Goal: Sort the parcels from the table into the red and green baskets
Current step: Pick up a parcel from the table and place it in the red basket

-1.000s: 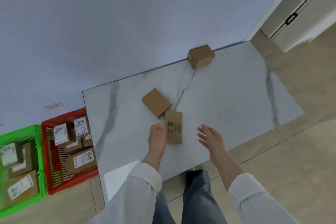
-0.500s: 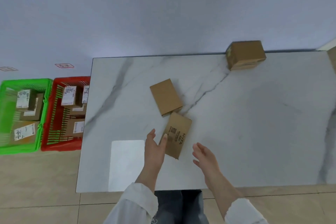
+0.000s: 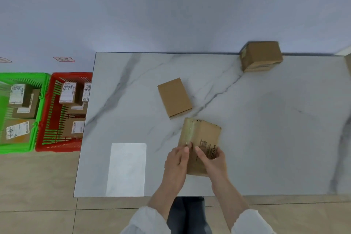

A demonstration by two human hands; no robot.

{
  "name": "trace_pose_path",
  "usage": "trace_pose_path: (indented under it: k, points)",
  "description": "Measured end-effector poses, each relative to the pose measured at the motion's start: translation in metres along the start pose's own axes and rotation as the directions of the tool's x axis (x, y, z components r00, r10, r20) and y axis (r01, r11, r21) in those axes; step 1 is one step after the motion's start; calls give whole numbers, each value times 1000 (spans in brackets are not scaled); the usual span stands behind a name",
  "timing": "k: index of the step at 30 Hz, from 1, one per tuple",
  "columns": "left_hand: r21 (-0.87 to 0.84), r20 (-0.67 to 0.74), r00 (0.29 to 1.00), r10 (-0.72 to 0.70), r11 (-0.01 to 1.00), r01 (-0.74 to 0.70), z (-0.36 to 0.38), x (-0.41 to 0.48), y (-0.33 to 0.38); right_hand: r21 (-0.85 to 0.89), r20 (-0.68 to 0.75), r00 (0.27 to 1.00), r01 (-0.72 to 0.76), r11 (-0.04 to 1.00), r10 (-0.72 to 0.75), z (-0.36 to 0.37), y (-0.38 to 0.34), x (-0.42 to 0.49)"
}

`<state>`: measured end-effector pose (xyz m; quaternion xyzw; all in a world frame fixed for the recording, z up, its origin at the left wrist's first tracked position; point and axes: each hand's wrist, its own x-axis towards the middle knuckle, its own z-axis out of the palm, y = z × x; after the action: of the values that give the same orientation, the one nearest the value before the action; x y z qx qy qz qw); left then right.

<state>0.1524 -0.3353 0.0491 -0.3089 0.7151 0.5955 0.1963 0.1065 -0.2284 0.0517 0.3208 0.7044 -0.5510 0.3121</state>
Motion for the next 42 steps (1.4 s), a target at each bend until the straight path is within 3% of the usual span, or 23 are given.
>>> trace_pose_path:
  k: [4, 10, 15, 19, 22, 26, 28, 30, 33, 36, 42]
  points:
    - [-13, 42, 986, 160, 987, -160, -17, -41, 57, 69, -50, 998, 44, 997, -41, -32, -34, -42]
    - [-1, 98, 925, 366, 930, -368, -32, -85, 135, 179, 30, 989, 135, 974, -143, -49, -90, -87]
    - [-269, -104, 951, 291, 912, -309, -61, -94, 177, 267, 162, 953, 207, 941, -255, -70, -119, -111]
    - [-336, 214, 942, 258, 925, -177, -74, -95, 204, 186, 385, 833, 351, 918, -397, -90, -138, -135]
    - [-368, 175, 936, 305, 902, -225, -71, -97, 214, 81, 471, 777, 434, 897, -418, -100, -151, -141]
    - [-284, 15, 883, 468, 849, -445, -64, -108, 217, 140, 502, 792, 321, 936, -347, -111, -172, -151]
    - [-170, 5, 827, 562, 816, -553, -59, -115, 217, 176, 512, 812, 221, 959, -281, -115, -180, -154]
    - [-79, 38, 779, 626, 779, -623, -52, -121, 214, 148, 555, 782, 243, 959, -283, -116, -186, -164]
    - [-57, 100, 781, 617, 787, -614, -49, -126, 211, 146, 510, 787, 318, 937, -346, -114, -183, -169]
    - [-160, 175, 812, 556, 830, -534, -51, -136, 218, 223, 412, 803, 368, 902, -430, -111, -174, -168]
    - [-251, 118, 921, 371, 909, -333, -45, -138, 234, 167, 305, 713, 612, 773, -631, -103, -168, -174]
